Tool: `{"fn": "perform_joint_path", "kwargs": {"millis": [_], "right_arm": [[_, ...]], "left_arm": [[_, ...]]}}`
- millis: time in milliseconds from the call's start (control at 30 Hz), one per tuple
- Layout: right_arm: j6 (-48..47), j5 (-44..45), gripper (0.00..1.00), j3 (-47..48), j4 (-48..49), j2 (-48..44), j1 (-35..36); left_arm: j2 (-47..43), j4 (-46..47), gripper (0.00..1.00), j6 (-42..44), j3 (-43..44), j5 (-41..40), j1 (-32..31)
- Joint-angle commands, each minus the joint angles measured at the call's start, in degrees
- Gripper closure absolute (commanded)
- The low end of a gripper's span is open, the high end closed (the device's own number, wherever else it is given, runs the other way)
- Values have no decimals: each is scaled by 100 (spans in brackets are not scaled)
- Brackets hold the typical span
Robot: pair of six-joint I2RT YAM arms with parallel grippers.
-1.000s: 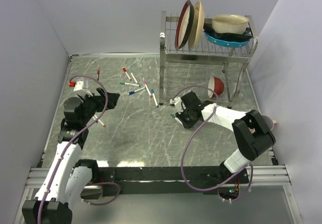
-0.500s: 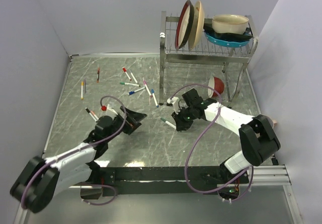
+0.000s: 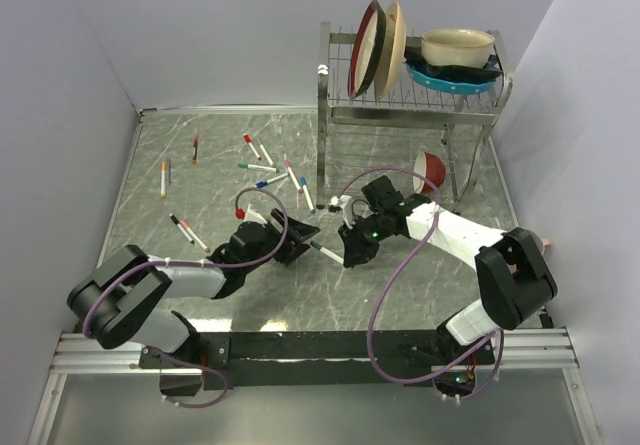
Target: Open the pen caps
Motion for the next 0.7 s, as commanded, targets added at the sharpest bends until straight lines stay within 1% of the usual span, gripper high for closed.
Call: {"fn": "perform_joint_path", "kwargs": {"millis": [0, 33, 67, 167, 233, 267, 333, 367, 400, 433, 467, 500, 567, 600, 633, 667], "right_arm": [[-31, -221, 100, 266, -35, -50, 33], [-22, -230, 100, 266, -26, -59, 33], [-22, -221, 100, 266, -26, -41, 33], [-22, -230, 100, 275, -26, 3, 33], [-31, -221, 100, 275, -35, 20, 42], [-31, -221, 100, 275, -35, 20, 33], [-49, -212, 100, 266, -44, 29, 33], [-49, -204, 100, 275, -44, 20, 42], [-49, -204, 100, 275, -35, 29, 33], [-66, -204, 100, 275, -44, 38, 42], [-75, -204, 96, 283, -44, 29, 42], [-66, -212, 81, 284, -35, 29, 33], [-75, -265, 62, 292, -35, 12, 42], [-84, -335, 48, 292, -44, 3, 42], [-101, -379, 42, 301, -52, -6, 42], [-93, -397, 37, 301, -26, -23, 42]], "left_arm": [[270, 350, 28, -96, 297, -141, -172], [322, 281, 29, -79, 393, -141, -199], [401, 254, 38, -61, 438, -150, -225], [490, 78, 55, 1, 605, -141, -322], [499, -53, 62, 62, 684, -325, -375], [499, -72, 72, 71, 702, -334, -383], [464, -142, 85, 132, 728, -352, -401], [437, -186, 94, 150, 728, -387, -410], [420, -195, 98, 194, 728, -387, -419], [402, -195, 99, 203, 711, -387, -419], [385, -143, 99, 229, 702, -370, -436], [402, -99, 99, 264, 693, -335, -445], [455, 94, 99, 282, 676, -238, -471], [507, 374, 99, 299, 667, -116, -506], [612, 533, 99, 299, 667, -54, -524], [674, 665, 99, 299, 675, 43, -559]]}}
